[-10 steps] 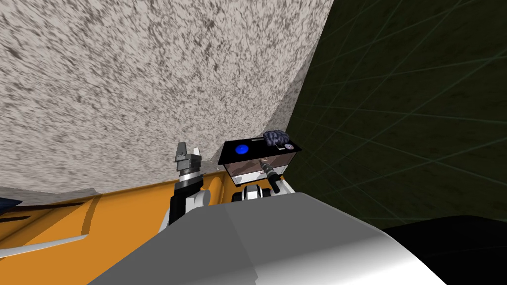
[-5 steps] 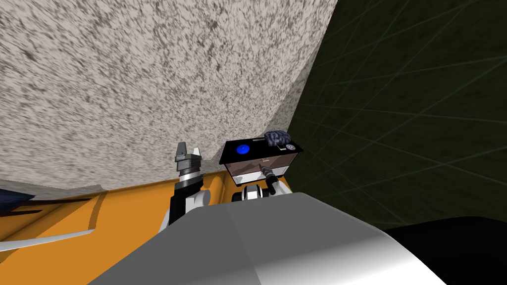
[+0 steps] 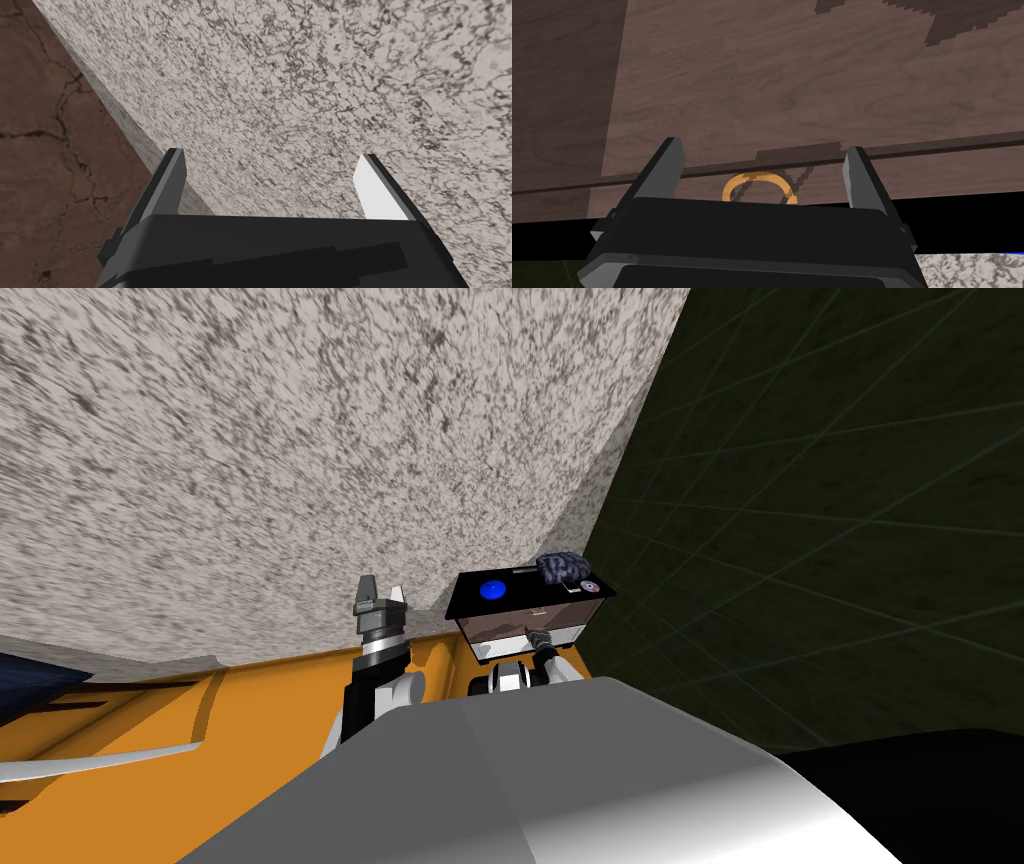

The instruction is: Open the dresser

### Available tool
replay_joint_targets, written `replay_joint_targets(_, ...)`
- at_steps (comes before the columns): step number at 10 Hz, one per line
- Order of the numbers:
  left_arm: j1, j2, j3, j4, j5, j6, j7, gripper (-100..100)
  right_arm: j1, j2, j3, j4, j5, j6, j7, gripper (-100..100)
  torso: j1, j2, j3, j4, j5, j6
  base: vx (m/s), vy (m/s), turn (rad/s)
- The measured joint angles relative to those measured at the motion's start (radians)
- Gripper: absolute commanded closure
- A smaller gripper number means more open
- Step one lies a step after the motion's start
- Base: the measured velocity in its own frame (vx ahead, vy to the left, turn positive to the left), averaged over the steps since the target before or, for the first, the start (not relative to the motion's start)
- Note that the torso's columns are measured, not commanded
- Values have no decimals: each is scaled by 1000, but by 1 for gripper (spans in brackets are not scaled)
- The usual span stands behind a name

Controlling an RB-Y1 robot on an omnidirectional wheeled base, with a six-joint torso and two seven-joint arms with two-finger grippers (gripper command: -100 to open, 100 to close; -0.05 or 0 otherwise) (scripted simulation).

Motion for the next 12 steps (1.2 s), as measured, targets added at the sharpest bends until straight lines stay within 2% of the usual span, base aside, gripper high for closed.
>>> replay_joint_targets(9,0,0,0,0,0,0,0,0,-107,-14,133,265,264,247,2,-100,0,0,0,0,0,0,5,6,42)
replay_joint_targets(10,0,0,0,0,0,0,0,0,-126,-12,139,296,293,273,2,-100,0,0,0,-6,-4,-3,7,8,61)
replay_joint_targets(12,0,0,0,0,0,0,0,0,-153,-18,159,334,354,326,-3,-100,0,0,0,-15,-9,-4,2,4,14)
